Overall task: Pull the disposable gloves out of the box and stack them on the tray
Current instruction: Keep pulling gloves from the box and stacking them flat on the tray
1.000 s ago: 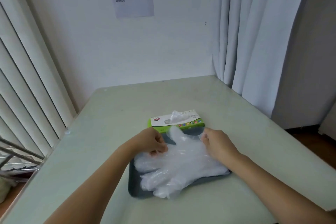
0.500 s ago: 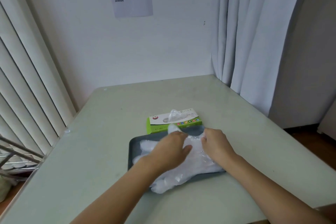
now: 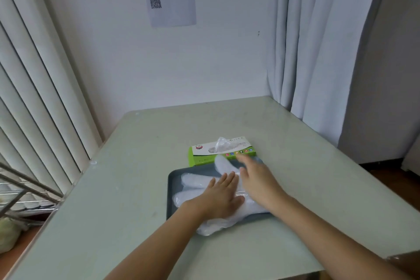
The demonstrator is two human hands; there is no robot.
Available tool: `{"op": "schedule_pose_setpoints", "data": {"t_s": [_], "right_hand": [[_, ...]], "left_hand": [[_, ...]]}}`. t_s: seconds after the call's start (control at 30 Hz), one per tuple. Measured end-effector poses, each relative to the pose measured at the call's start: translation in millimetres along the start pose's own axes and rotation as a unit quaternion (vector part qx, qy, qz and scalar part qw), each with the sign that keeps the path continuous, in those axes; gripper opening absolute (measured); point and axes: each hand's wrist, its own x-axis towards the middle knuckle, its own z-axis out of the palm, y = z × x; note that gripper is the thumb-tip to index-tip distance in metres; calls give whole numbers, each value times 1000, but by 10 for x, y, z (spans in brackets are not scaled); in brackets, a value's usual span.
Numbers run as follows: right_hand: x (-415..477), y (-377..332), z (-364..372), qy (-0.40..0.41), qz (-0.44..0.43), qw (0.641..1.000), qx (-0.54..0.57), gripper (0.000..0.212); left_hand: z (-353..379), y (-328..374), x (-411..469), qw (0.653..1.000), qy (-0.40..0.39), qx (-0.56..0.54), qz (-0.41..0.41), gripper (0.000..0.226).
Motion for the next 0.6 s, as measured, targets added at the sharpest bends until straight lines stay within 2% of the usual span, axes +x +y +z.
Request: {"op": "schedule_pose_setpoints", "data": {"t_s": [0.07,0.1,0.2,0.33,0.43,0.6], "right_hand": [[-96,-44,179,-107,42,989,89,35],[-115,-22,245,-139,53,985,89,40],[-92,90,294,-158,34,987,-10,50],[-69,201,246,-226,25,955,-191,59],[-90,234,175,-253,30,945,-205,79],[-86,230,104,-284,26,935,-210,101]], "left_hand": [[13,4,2,1000,0,14,7,63],[19,3,5,1000,1,21,6,64],[43,-43,-45,1000,9,5,-11,68],[19,-205,-295,999,-24,21,-42,90],[-47,-345,-445,993,-66,85,-51,81],[-130,-463,-563,984,-105,111,-88,84]]}}
